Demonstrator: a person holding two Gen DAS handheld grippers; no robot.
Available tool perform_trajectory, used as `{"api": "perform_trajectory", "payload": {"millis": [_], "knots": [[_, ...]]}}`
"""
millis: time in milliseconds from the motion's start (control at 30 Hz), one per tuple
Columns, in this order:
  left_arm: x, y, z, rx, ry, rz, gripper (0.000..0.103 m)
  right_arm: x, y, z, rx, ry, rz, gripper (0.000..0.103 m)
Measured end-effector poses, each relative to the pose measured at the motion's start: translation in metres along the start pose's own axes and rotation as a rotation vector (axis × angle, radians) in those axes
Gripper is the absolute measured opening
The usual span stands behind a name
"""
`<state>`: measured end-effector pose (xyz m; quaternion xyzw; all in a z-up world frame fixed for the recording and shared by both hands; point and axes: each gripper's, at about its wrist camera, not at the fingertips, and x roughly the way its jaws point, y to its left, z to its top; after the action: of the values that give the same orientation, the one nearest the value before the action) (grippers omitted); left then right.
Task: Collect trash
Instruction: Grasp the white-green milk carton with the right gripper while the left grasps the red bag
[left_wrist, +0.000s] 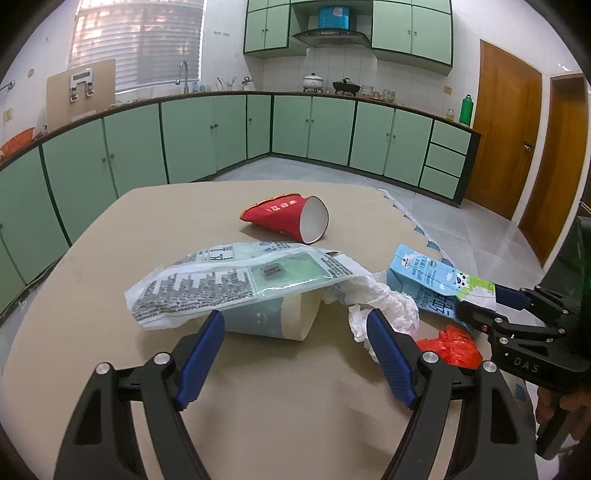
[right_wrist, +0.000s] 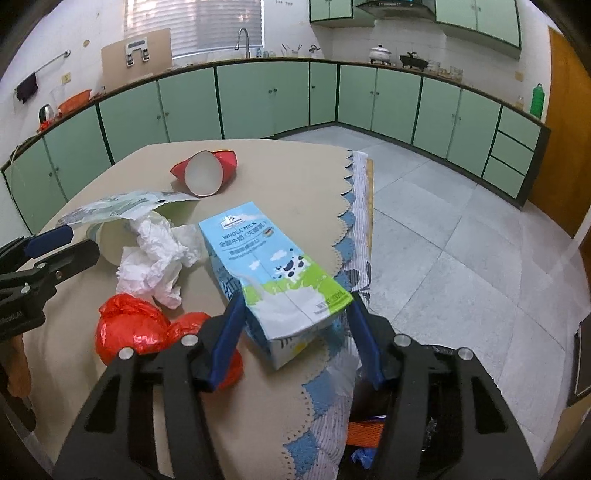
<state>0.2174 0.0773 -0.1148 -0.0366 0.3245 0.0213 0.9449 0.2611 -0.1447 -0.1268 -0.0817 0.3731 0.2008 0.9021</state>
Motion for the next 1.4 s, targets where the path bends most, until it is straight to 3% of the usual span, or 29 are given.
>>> {"api": "perform_trajectory", "payload": {"millis": [333, 733, 833, 1000, 1167, 1367, 1400], "knots": [[-0.011, -0.003, 0.001, -0.003, -0.015, -0.017, 0.078, -0.029, -0.006, -0.007, 0.085, -0.049, -0.01, 0.053], [-0.019, -0.043, -0.009, 0.044, 0.006, -0.119, 0.076, -0.065, -0.019, -0.035, 0.172, -0.074, -0.08, 0.052], [-0.016, -0.051, -0.012, 0.048, 0.027, -0.151, 0.068, -0.069, -0.022, -0.042, 0.187, -0.068, -0.085, 0.052], [-0.003, -0.062, -0.018, 0.039, 0.07, -0.193, 0.065, -0.072, -0.025, -0.05, 0.201, -0.062, -0.084, 0.052], [0.0, -0.071, -0.018, 0.043, 0.083, -0.235, 0.043, -0.069, -0.025, -0.052, 0.2, -0.055, -0.074, 0.052], [-0.007, -0.075, -0.023, 0.06, 0.069, -0.25, 0.03, -0.067, -0.021, -0.052, 0.192, -0.055, -0.063, 0.051], [-0.008, -0.075, -0.024, 0.059, 0.065, -0.251, 0.029, -0.067, -0.02, -0.051, 0.191, -0.056, -0.063, 0.043]]}}
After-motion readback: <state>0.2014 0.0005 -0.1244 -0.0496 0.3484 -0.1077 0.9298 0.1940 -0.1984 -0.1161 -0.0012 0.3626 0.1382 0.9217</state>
